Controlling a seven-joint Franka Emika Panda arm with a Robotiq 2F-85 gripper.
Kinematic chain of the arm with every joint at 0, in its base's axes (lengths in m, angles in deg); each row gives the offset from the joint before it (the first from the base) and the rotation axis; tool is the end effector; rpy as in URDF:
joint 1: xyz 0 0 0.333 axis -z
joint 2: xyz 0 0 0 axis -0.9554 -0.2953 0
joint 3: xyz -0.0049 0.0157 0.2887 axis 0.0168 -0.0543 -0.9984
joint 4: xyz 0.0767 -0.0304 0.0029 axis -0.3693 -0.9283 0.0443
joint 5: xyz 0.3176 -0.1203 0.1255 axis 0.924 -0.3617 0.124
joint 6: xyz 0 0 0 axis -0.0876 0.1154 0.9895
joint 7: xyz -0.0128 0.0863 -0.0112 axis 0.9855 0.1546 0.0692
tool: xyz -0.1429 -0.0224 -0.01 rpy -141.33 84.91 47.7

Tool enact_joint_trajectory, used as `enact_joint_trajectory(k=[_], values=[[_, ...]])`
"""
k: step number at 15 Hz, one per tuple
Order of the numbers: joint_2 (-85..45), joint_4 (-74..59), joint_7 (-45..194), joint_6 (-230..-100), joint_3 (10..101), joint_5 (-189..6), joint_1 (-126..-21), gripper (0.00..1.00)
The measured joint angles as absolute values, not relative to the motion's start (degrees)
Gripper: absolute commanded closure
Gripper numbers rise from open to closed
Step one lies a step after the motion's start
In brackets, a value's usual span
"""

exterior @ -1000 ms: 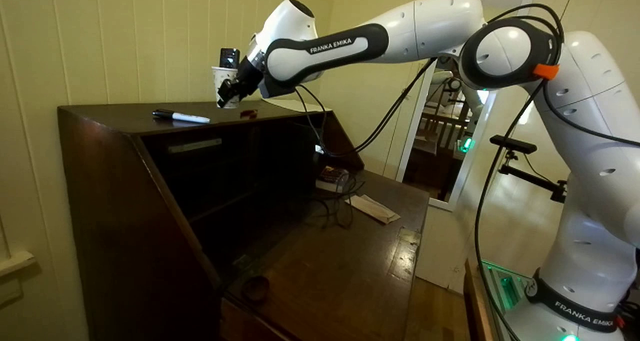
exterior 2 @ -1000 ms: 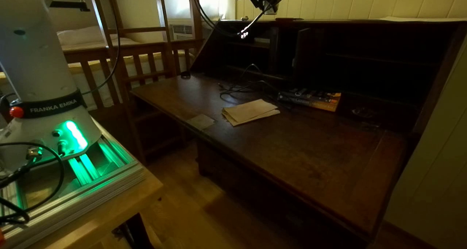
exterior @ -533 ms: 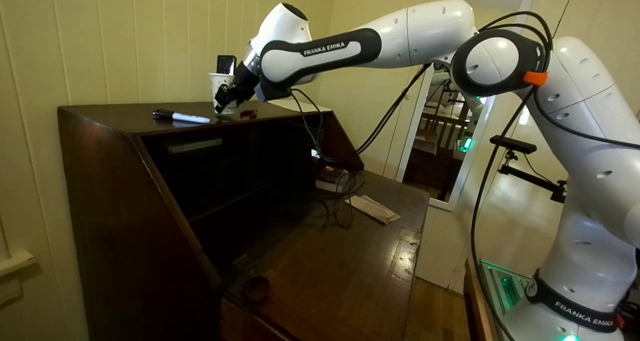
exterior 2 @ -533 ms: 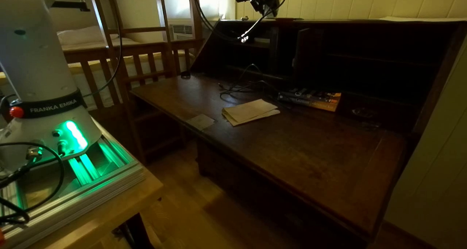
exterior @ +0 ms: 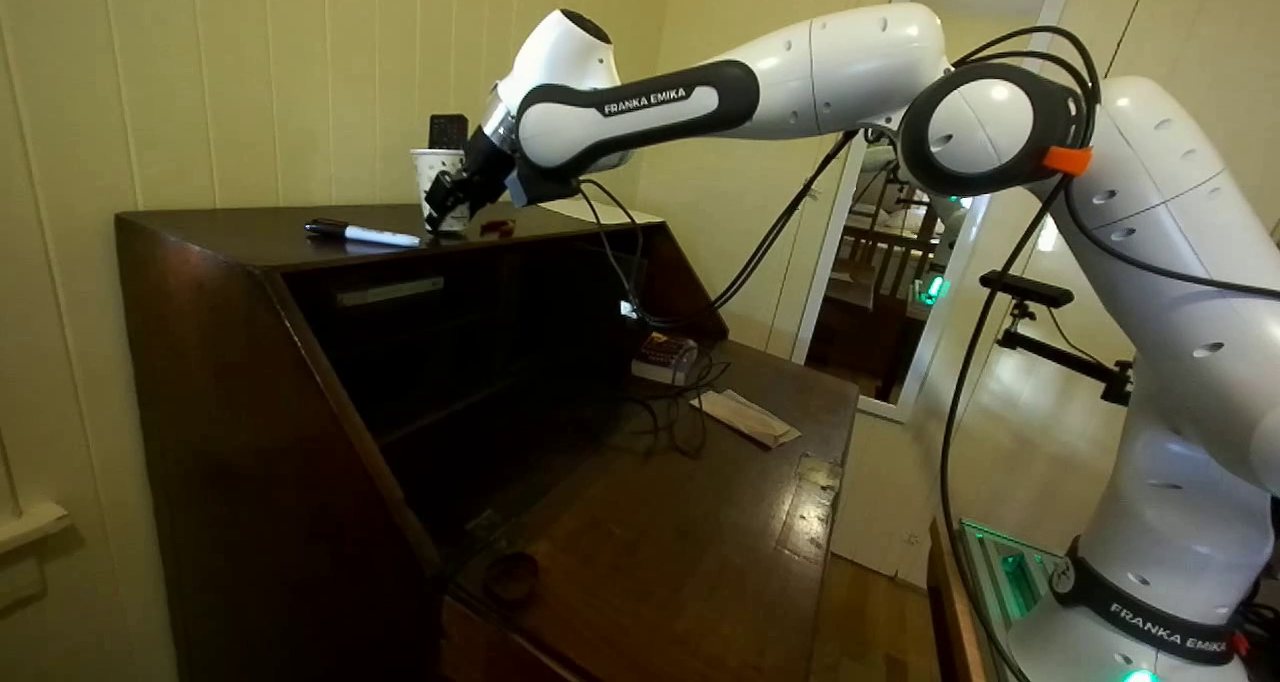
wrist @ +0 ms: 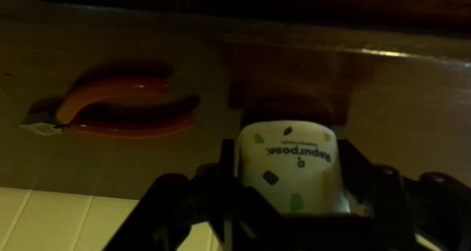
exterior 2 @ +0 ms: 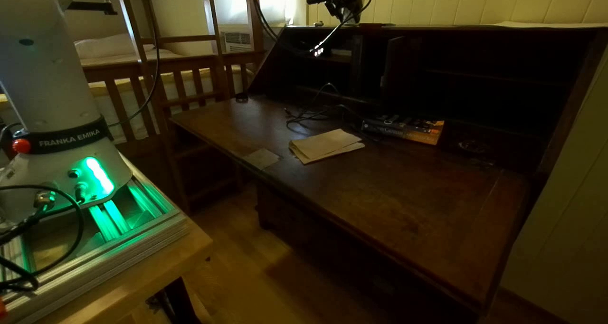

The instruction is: Put the cup on the top of the cabinet

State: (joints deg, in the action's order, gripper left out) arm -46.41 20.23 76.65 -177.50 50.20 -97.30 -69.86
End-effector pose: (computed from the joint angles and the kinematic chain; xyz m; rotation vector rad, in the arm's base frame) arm 0.7781 -0.0321 0.4017 2.8532 0.0136 1.0207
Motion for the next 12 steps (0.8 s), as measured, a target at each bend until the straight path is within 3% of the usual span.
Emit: enact_joint_trajectory(k=[4,5,6,12], values=[[-46.4,20.8,76.8,-177.5,50.4,-97.3,-70.1,0.00],[-46.4,20.9,76.8,-177.5,50.5,-97.3,-70.1,0.25],[-46.4,20.9,76.9,-177.5,50.6,-97.3,-70.1,0.26],[-46.4,21.0,76.9,-178.3,51.5,-97.3,-70.6,0.70]])
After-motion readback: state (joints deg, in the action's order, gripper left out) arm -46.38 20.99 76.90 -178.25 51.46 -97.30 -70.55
